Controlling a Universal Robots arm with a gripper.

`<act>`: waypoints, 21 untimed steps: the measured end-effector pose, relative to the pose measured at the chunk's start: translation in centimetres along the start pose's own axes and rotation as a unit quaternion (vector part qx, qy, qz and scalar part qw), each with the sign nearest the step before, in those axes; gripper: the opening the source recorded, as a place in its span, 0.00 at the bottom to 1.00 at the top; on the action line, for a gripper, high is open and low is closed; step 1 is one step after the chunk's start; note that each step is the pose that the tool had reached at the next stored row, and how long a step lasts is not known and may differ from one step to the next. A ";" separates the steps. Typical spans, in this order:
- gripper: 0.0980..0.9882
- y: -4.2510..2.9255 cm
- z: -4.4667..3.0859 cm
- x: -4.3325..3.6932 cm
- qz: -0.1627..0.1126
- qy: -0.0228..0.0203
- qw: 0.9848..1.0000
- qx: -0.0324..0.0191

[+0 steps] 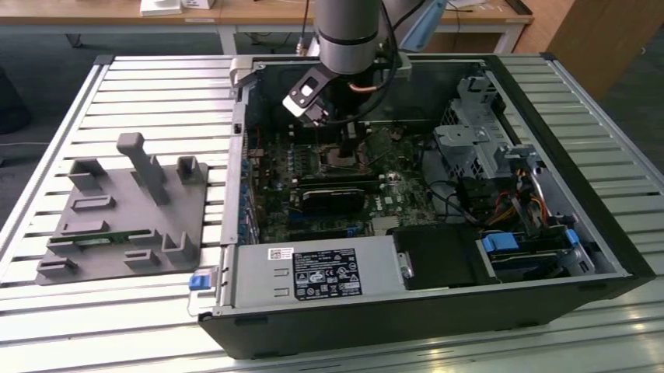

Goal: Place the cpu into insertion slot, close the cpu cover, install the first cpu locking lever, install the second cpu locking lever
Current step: 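Place the cpu into insertion slot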

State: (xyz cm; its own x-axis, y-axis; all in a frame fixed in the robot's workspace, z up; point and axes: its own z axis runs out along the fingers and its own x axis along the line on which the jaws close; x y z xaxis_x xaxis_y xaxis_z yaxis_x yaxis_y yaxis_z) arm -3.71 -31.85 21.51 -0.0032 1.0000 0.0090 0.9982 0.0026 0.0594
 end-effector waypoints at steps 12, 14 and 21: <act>0.02 0.09 -0.39 -0.34 0.003 0.050 0.999 0.005; 0.02 0.09 -0.40 -0.35 0.003 0.051 0.999 0.005; 0.02 0.09 -0.39 -0.47 0.003 0.052 0.999 0.005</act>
State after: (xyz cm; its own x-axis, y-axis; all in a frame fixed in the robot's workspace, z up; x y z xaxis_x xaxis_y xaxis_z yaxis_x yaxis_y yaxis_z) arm -3.64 -32.33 21.90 -0.0035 0.9937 0.1121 0.9988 -0.0021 0.0496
